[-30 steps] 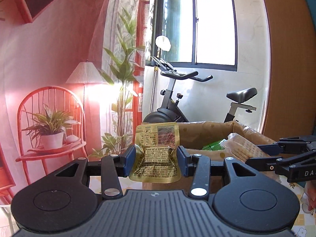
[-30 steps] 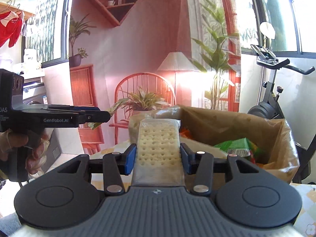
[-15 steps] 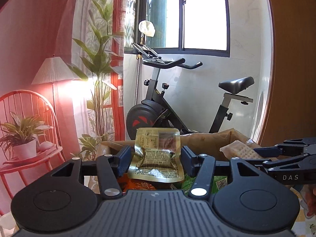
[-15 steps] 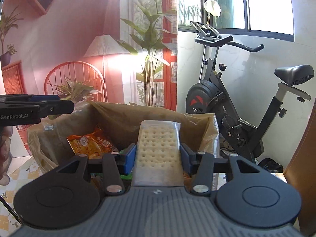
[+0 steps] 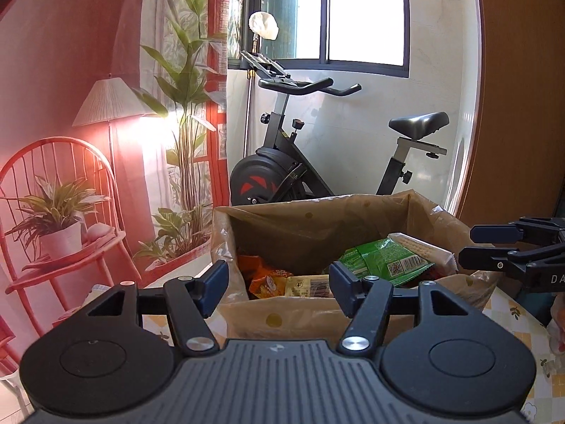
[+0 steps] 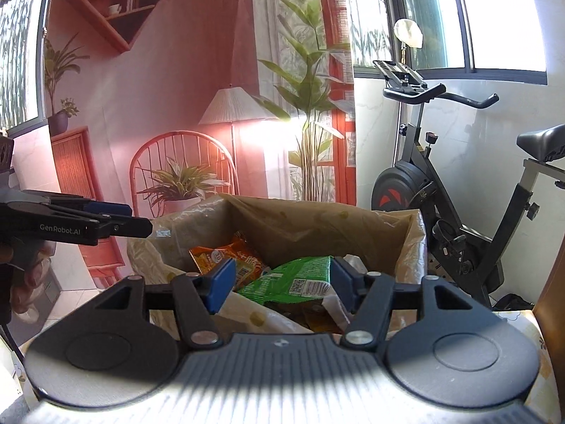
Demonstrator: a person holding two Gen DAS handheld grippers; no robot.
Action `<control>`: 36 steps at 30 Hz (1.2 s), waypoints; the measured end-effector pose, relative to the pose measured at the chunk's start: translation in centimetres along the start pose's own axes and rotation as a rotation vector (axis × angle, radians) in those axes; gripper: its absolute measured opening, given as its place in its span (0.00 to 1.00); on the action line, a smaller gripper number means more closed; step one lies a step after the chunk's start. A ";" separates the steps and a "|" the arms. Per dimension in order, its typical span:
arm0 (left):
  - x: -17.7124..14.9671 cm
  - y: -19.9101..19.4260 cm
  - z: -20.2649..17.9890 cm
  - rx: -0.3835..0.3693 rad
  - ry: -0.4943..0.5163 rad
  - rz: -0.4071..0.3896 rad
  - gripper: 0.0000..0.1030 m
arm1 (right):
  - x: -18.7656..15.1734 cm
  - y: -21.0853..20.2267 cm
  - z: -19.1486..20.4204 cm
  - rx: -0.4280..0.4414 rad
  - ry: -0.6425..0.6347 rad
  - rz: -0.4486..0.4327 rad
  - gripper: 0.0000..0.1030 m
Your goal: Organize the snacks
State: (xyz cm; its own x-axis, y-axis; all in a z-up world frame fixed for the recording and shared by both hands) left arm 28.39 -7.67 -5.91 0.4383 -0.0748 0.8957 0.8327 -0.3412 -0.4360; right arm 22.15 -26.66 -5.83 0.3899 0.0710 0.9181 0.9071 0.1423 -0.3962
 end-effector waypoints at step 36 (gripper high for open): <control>-17.1 2.8 3.5 0.031 -0.184 0.354 0.53 | -19.8 7.5 10.1 0.233 -0.217 0.420 0.60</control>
State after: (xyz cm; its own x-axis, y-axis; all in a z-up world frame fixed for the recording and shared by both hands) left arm 24.40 -4.03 -22.73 0.7511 -0.0124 0.6600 0.6277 -0.2960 -0.7199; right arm 19.62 -17.05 -27.07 0.6478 0.3687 0.6666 0.6108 0.2715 -0.7438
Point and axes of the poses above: each gripper's, at about its wrist camera, not at the fingertips, and y roughly the way its jaws point, z to its left, x to its top, the point moved 6 cm from there along y, roughly the way its jaws point, and after that the axes turned 6 degrees about -y, right-handed, at the moved point
